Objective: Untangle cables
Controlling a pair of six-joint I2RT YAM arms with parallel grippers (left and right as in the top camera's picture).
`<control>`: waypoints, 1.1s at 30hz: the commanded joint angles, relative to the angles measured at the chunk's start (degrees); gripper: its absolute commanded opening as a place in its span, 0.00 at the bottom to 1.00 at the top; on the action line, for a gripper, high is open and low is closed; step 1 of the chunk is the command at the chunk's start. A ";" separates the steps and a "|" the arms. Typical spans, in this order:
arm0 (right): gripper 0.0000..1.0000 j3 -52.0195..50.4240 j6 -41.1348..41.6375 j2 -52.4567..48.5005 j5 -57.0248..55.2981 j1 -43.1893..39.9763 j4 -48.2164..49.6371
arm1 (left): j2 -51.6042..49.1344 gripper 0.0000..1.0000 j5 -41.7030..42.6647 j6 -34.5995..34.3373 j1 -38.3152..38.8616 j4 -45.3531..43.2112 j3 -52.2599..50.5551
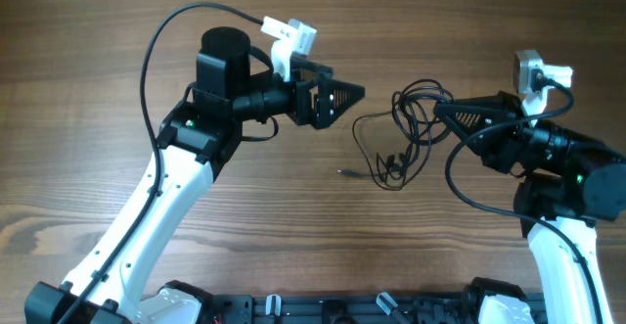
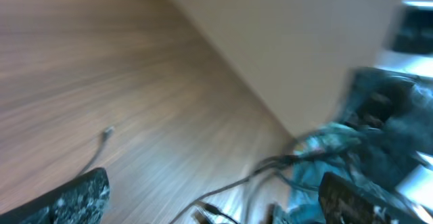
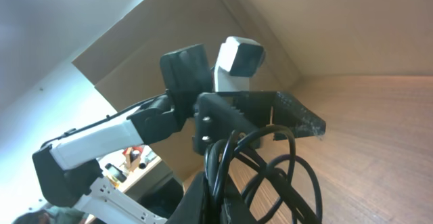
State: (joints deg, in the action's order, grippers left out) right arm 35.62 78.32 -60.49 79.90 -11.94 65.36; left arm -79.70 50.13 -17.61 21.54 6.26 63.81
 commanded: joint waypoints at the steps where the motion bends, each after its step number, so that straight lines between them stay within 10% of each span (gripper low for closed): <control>1: 0.04 0.50 3.32 -0.04 -1.66 -0.13 3.72 | -0.17 0.99 10.32 3.67 1.84 -2.58 0.22; 11: 0.04 0.50 11.85 -0.04 -3.39 -0.13 13.73 | -0.24 1.00 -3.13 -6.51 9.49 -8.52 0.22; 16: 0.04 0.50 11.87 -0.04 -3.82 -0.13 13.77 | -0.24 0.64 -3.54 -11.85 10.29 -9.11 0.22; 25: 0.04 0.50 11.89 -0.04 -4.00 -0.13 13.79 | -0.24 0.64 -5.51 -11.82 16.90 -12.57 0.22; 31: 0.04 0.50 11.67 -0.04 -3.93 -0.13 14.93 | -0.24 0.04 -8.04 -11.96 17.11 -13.84 0.22; 33: 0.20 0.48 10.78 -0.07 -3.69 -0.13 14.51 | -0.24 0.04 -9.57 -13.33 15.69 -13.84 0.22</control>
State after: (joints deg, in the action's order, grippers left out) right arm 35.62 89.86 -60.55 77.41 -11.94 79.92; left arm -79.72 42.98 -29.69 38.65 -7.22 63.81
